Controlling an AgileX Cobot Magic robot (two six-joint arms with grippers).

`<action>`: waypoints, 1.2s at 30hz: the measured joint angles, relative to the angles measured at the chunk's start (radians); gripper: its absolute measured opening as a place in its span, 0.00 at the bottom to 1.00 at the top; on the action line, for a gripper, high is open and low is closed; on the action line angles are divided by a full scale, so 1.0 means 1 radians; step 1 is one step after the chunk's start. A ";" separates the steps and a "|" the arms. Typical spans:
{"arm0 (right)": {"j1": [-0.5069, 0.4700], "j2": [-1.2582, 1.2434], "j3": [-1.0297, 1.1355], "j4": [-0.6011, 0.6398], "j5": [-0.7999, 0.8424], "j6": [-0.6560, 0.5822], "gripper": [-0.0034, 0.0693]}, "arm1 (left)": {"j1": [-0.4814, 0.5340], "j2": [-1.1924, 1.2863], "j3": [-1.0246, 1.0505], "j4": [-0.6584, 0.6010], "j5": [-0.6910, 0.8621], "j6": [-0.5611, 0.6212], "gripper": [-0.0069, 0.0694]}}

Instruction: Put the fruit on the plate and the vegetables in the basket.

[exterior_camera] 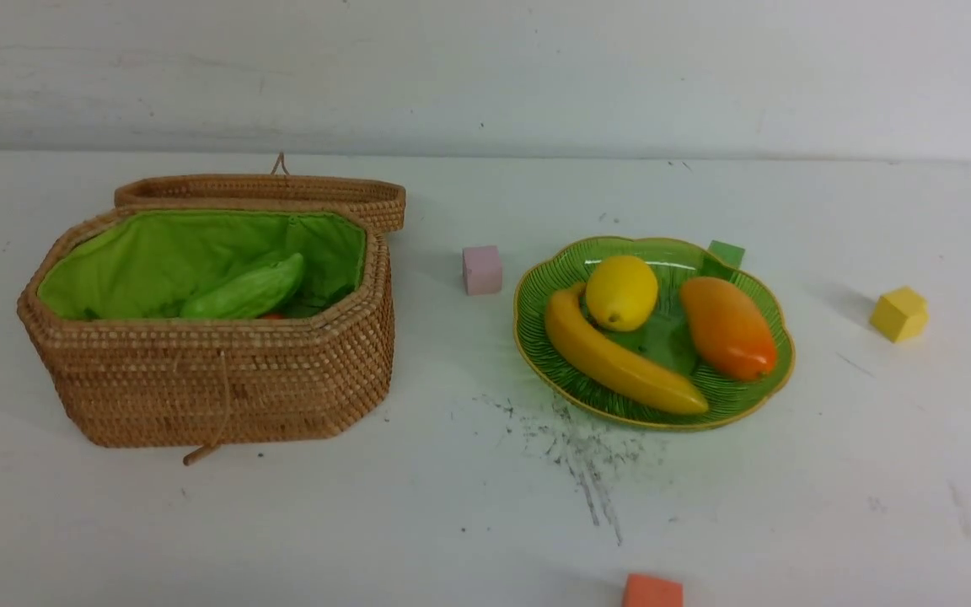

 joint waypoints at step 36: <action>-0.106 -0.321 0.633 -0.043 -0.636 -0.211 0.04 | 0.000 0.000 0.005 0.001 0.031 0.000 0.16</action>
